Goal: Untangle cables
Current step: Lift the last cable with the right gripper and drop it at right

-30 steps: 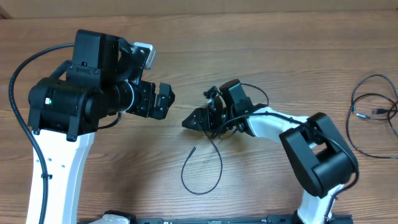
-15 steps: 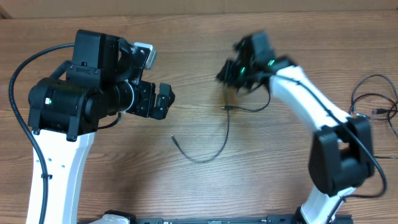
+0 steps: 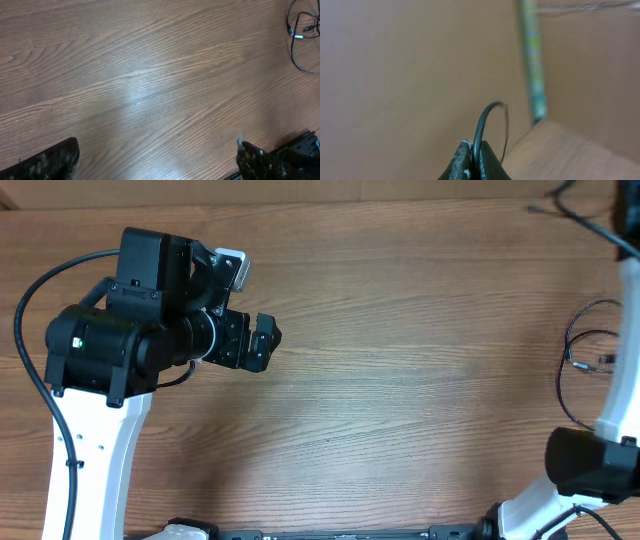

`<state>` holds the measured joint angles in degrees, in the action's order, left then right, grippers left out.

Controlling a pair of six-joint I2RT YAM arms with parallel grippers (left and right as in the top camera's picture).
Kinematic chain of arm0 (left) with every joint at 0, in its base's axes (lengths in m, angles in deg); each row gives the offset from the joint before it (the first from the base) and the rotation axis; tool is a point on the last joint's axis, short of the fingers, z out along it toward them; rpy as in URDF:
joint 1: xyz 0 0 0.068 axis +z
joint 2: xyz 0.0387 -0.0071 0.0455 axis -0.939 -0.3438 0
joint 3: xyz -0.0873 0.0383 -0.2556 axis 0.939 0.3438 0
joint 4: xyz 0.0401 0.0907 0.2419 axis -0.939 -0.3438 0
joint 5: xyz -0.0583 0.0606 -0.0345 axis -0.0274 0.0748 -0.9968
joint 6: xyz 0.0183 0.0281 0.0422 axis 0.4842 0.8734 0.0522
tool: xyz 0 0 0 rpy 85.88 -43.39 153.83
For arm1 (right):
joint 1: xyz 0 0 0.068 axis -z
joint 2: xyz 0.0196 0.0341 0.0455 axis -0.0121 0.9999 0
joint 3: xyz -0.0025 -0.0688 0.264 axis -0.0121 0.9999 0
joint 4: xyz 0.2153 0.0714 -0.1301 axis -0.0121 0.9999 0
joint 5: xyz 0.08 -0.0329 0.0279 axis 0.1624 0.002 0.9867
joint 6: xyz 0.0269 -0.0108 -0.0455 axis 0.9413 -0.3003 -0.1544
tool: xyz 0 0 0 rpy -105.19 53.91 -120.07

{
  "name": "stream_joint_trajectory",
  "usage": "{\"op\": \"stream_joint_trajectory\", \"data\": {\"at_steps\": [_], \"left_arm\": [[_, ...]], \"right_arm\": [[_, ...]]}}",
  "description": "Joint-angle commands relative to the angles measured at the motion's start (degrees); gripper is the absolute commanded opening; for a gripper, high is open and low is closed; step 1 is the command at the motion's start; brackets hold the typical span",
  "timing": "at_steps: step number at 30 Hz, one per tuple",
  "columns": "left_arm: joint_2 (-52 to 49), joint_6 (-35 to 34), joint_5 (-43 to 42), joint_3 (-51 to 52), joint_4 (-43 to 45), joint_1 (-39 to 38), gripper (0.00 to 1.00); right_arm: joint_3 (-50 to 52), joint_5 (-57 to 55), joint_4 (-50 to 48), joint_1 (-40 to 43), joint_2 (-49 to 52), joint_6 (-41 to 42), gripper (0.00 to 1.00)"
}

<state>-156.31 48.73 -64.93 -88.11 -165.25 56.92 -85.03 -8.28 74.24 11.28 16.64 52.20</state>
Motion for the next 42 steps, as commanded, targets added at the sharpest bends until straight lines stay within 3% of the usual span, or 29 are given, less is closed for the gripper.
{"op": "stream_joint_trajectory", "data": {"at_steps": [1,9,16,17,18,19,20,29,35,42], "left_arm": [[-0.2,1.1,-0.4,-0.6,0.2,0.2,1.0],[-0.2,1.1,-0.4,-0.6,0.2,0.2,1.0],[-0.2,1.1,-0.4,-0.6,0.2,0.2,1.0],[-0.2,1.1,-0.4,-0.6,0.2,0.2,1.0],[-0.2,1.1,-0.4,-0.6,0.2,0.2,1.0],[-0.2,1.1,-0.4,-0.6,0.2,0.2,1.0],[-0.2,1.1,-0.4,-0.6,0.2,0.2,1.0],[-0.2,1.1,-0.4,-0.6,0.2,0.2,1.0],[-0.2,1.1,-0.4,-0.6,0.2,0.2,1.0],[-0.2,1.1,-0.4,-0.6,0.2,0.2,1.0]], "right_arm": [[-1.0,-2.0,1.1,5.1,-0.5,-2.3,0.04],[0.7,-1.5,9.9,16.0,6.3,-2.3,0.04],[1.0,6.0,17.6,20.8,13.9,-1.5,0.04],[1.0,6.0,18.4,21.1,14.5,-0.4,0.11],[1.2,6.0,19.0,21.3,14.7,-0.1,0.45],[1.2,6.2,19.1,21.3,14.7,-0.1,0.89],[1.2,6.6,19.3,21.3,14.7,-0.1,1.0],[1.2,25.0,28.3,21.3,14.7,-1.7,1.0],[1.2,47.8,39.2,19.2,14.7,-14.8,1.0],[1.2,45.2,49.7,12.7,14.5,-15.5,1.0]]}}
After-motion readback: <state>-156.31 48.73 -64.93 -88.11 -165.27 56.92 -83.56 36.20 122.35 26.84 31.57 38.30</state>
